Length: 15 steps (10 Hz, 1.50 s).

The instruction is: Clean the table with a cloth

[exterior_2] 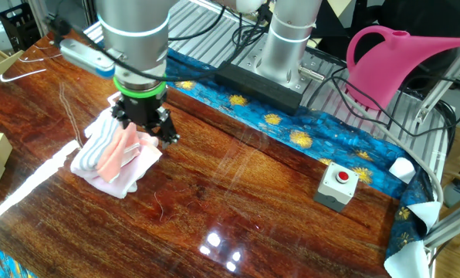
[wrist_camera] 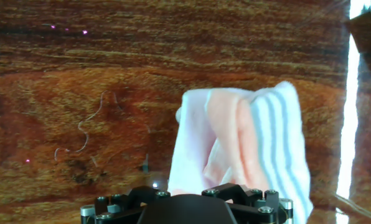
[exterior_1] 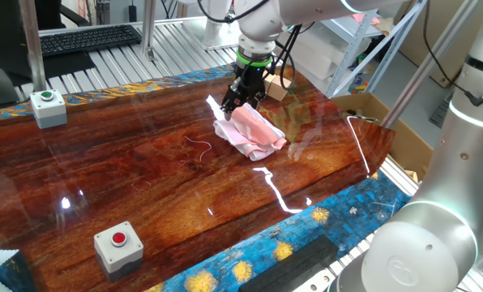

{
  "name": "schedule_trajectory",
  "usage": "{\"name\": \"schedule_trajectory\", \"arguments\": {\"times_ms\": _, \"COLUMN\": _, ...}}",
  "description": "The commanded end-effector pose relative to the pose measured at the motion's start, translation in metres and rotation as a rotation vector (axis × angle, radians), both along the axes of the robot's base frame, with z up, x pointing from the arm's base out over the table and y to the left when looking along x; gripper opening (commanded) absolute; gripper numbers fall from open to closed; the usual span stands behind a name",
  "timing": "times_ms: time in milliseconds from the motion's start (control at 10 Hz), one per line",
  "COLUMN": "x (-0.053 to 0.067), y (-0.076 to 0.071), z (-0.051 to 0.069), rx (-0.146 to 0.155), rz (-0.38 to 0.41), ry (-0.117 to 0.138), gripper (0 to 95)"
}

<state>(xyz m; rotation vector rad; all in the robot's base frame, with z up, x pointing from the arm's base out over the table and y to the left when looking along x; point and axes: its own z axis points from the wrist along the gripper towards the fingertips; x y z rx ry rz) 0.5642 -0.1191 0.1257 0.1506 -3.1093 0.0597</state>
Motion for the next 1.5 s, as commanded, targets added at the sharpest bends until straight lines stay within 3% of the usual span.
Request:
{"name": "schedule_trajectory", "arguments": {"times_ms": 100, "x": 0.001, "y": -0.003, "z": -0.002, "rx": 0.008, "rz": 0.003, "ry": -0.002, "gripper": 95.0}}
{"name": "schedule_trajectory", "arguments": {"times_ms": 200, "x": 0.003, "y": -0.009, "z": -0.006, "rx": 0.004, "rz": -0.002, "ry": -0.005, "gripper": 95.0}}
{"name": "schedule_trajectory", "arguments": {"times_ms": 300, "x": 0.004, "y": -0.012, "z": -0.008, "rx": -0.002, "rz": -0.022, "ry": -0.005, "gripper": 76.0}}
{"name": "schedule_trajectory", "arguments": {"times_ms": 400, "x": 0.005, "y": -0.015, "z": -0.01, "rx": -0.002, "rz": -0.021, "ry": -0.006, "gripper": 95.0}}
{"name": "schedule_trajectory", "arguments": {"times_ms": 900, "x": 0.012, "y": -0.033, "z": -0.017, "rx": 0.008, "rz": -0.021, "ry": -0.01, "gripper": 95.0}}
{"name": "schedule_trajectory", "arguments": {"times_ms": 1100, "x": 0.015, "y": -0.038, "z": -0.028, "rx": 0.017, "rz": -0.013, "ry": -0.033, "gripper": 95.0}}
{"name": "schedule_trajectory", "arguments": {"times_ms": 1200, "x": 0.014, "y": -0.037, "z": -0.04, "rx": 0.016, "rz": -0.033, "ry": -0.043, "gripper": 95.0}}
{"name": "schedule_trajectory", "arguments": {"times_ms": 1300, "x": 0.011, "y": -0.038, "z": -0.047, "rx": 0.034, "rz": -0.04, "ry": -0.05, "gripper": 95.0}}
{"name": "schedule_trajectory", "arguments": {"times_ms": 1400, "x": 0.011, "y": -0.038, "z": -0.046, "rx": 0.027, "rz": -0.036, "ry": -0.047, "gripper": 95.0}}
{"name": "schedule_trajectory", "arguments": {"times_ms": 1500, "x": 0.011, "y": -0.039, "z": -0.044, "rx": 0.026, "rz": -0.029, "ry": -0.038, "gripper": 76.0}}
